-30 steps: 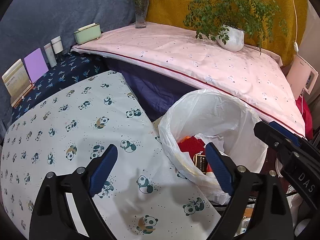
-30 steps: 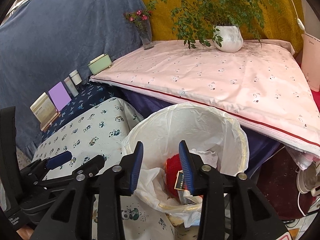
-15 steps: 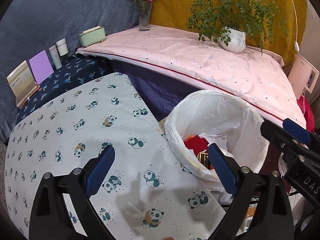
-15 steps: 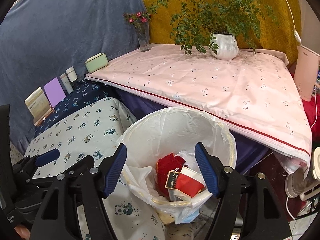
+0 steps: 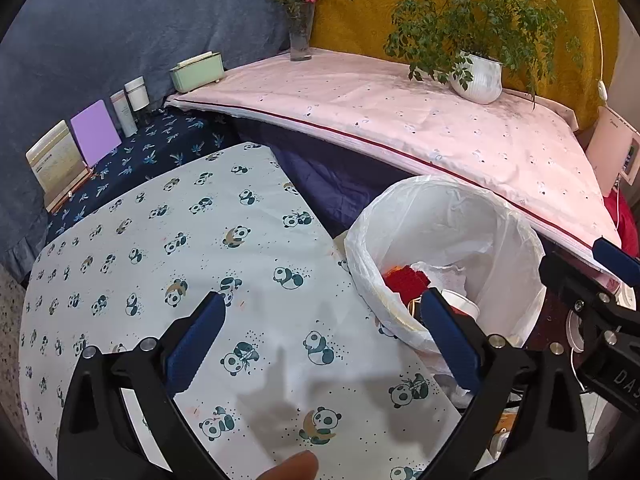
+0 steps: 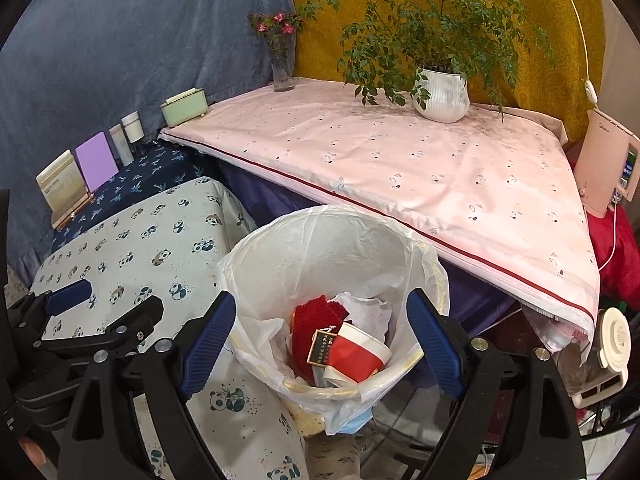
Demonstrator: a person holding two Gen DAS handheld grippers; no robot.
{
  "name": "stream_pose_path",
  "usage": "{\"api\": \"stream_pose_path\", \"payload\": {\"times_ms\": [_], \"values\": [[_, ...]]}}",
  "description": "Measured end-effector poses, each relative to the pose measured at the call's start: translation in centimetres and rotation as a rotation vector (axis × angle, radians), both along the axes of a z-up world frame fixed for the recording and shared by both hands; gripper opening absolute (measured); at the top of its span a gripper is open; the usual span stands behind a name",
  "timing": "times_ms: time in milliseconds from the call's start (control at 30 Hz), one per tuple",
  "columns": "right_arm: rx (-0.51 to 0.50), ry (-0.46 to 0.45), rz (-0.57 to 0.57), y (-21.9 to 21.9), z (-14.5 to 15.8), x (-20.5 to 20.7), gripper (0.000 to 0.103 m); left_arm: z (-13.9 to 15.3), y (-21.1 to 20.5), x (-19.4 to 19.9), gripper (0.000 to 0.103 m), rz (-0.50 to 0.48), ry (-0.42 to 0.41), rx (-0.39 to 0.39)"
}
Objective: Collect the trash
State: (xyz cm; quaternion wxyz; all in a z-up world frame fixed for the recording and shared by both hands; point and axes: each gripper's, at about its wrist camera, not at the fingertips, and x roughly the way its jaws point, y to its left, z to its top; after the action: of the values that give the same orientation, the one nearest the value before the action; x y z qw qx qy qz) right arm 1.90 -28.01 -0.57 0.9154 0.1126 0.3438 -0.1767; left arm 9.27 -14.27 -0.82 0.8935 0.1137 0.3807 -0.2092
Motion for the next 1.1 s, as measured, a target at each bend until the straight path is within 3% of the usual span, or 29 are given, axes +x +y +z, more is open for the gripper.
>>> {"api": "stream_pose_path", "payload": {"times_ms": [200,300,1100], "values": [[-0.024,0.032,-0.004,0.1,0.0,0.2,0.084,-0.3,0.3,0.0,0.095,0.02,0.017,0.011],[-0.032,0.052,0.002,0.2,-0.2,0.3,0.09,-0.4,0.2,0.1,0.095,0.027,0.024,0.017],[-0.053,0.122,0.012,-0.5,-0.7,0.7,0.09,-1.0,-1.1,0.4,0.095,0.015,0.066,0.064]]}}
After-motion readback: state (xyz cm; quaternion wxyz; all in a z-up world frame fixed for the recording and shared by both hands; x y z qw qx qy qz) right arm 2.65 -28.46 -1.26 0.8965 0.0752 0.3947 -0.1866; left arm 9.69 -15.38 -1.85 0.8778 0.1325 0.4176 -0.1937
